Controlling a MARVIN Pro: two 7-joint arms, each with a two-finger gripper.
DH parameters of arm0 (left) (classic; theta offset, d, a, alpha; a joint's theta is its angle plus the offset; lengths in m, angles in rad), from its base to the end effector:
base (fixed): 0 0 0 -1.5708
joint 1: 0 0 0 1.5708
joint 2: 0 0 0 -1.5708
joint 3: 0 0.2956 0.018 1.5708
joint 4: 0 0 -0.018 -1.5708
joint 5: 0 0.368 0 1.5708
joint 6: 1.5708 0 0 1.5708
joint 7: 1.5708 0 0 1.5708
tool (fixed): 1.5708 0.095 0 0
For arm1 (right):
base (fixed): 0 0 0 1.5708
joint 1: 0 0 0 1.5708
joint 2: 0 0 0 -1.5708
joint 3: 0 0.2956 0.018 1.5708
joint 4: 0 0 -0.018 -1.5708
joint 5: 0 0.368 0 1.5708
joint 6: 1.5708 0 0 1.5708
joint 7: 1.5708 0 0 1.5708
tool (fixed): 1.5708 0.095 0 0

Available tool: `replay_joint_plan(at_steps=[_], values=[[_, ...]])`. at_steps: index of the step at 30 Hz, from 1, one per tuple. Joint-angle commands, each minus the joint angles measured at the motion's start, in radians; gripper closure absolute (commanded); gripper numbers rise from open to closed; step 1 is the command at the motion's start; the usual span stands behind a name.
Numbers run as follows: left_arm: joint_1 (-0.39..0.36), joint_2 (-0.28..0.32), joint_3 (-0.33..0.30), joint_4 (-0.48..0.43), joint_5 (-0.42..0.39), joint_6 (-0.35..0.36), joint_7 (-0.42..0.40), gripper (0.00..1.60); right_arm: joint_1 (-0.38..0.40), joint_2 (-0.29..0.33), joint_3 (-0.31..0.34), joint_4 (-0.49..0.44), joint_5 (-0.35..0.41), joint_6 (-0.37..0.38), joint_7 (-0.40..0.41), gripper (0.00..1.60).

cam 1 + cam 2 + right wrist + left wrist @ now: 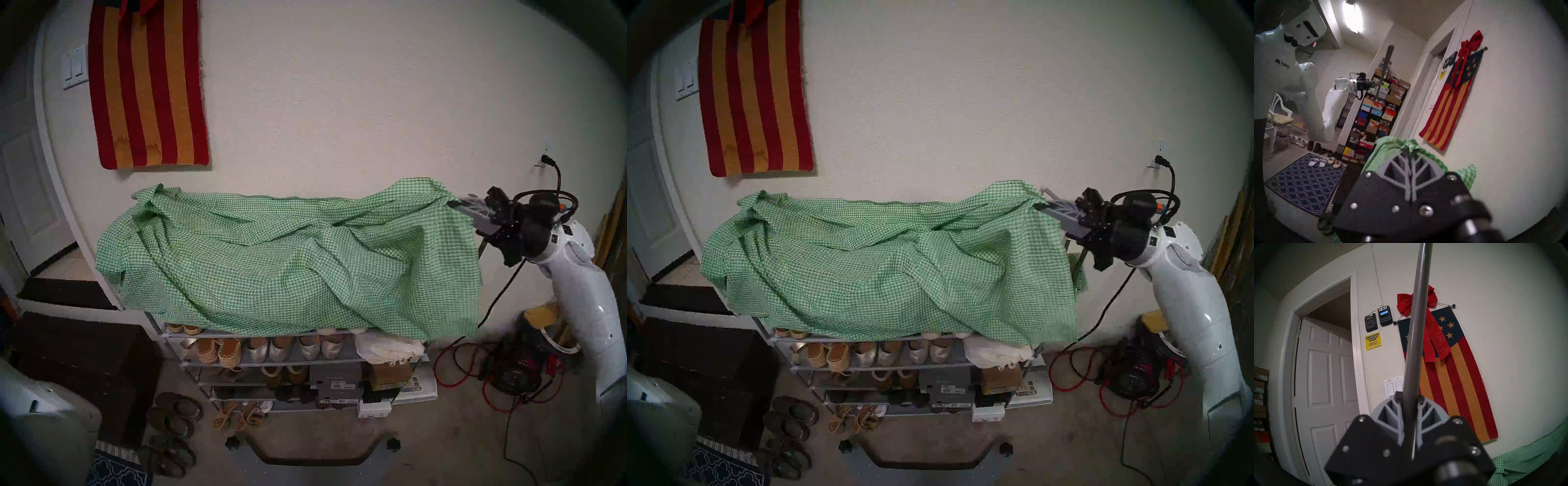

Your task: Lift the object off the cloth, cover the shoe rack with the cloth, put the object back

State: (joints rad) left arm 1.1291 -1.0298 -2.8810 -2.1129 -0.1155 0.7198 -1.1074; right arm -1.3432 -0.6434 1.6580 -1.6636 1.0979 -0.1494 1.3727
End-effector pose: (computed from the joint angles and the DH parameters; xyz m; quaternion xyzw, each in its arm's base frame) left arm 0.1332 0.3566 0.1449 -0.5010 0.0391 -0.8465 0.1759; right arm 0.4156 -0.1520 -0.0274 -0.3475 -0.5088 -0.6912 0.3777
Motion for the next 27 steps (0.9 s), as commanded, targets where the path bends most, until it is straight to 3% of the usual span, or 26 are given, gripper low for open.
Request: replay_joint_plan(at_steps=[1, 9, 17, 20, 27], values=[[-0.002, 0.002, 0.001, 0.0, -0.001, -0.001, -0.007, 1.6, -0.12, 0.02, 0.11, -0.04, 0.095, 0.042, 0.105, 1.6], [-0.001, 0.002, 0.001, 0.0, -0.002, -0.001, -0.006, 1.6, -0.206, 0.041, 0.194, -0.044, 0.117, 0.127, 0.111, 1.6], [0.001, 0.003, 0.001, 0.0, -0.003, -0.001, -0.004, 1.6, -0.303, 0.024, 0.277, -0.066, 0.144, 0.192, 0.111, 1.6], [0.001, 0.003, 0.001, 0.0, -0.004, -0.001, -0.003, 1.6, -0.336, 0.011, 0.259, -0.057, 0.107, 0.23, 0.111, 1.6], [0.002, 0.003, 0.001, 0.0, -0.005, -0.001, -0.001, 1.6, -0.403, -0.02, 0.205, -0.049, 0.019, 0.232, 0.111, 1.6]])
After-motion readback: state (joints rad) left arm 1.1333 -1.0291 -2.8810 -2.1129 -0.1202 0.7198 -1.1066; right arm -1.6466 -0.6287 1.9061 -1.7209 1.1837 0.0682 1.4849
